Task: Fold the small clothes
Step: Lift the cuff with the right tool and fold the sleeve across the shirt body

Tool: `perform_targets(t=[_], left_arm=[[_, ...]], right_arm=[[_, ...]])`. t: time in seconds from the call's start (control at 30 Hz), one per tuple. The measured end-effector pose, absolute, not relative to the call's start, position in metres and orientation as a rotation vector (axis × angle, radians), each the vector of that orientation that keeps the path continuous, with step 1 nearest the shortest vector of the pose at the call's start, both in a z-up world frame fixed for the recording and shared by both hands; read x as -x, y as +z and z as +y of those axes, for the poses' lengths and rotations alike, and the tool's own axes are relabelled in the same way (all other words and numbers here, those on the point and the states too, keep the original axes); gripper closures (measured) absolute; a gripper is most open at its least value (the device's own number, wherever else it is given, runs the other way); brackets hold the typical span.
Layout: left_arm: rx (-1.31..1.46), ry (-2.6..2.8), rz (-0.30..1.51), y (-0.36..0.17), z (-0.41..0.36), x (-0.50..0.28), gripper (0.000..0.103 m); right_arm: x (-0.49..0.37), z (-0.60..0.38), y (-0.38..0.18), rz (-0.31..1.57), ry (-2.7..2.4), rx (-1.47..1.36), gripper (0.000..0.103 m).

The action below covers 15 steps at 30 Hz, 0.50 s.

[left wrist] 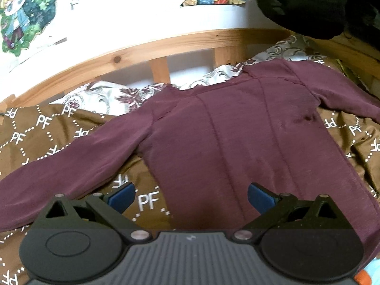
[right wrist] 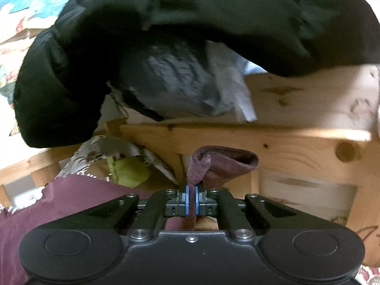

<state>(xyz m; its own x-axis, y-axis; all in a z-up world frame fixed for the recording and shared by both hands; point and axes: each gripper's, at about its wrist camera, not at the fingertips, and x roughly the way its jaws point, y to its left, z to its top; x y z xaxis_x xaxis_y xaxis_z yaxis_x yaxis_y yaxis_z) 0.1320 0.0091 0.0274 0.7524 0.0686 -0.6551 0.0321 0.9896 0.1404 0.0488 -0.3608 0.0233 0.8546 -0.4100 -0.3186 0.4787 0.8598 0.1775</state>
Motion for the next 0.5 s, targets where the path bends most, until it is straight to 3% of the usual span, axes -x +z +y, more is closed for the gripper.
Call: perform_targets(t=[0.5], left_arm=[[-0.066,0.093,0.726,0.029,0.051,-0.127,0.0]], right_arm=[[-0.132,-0.217,0.09,0.105,-0.061,0.129,0.099]])
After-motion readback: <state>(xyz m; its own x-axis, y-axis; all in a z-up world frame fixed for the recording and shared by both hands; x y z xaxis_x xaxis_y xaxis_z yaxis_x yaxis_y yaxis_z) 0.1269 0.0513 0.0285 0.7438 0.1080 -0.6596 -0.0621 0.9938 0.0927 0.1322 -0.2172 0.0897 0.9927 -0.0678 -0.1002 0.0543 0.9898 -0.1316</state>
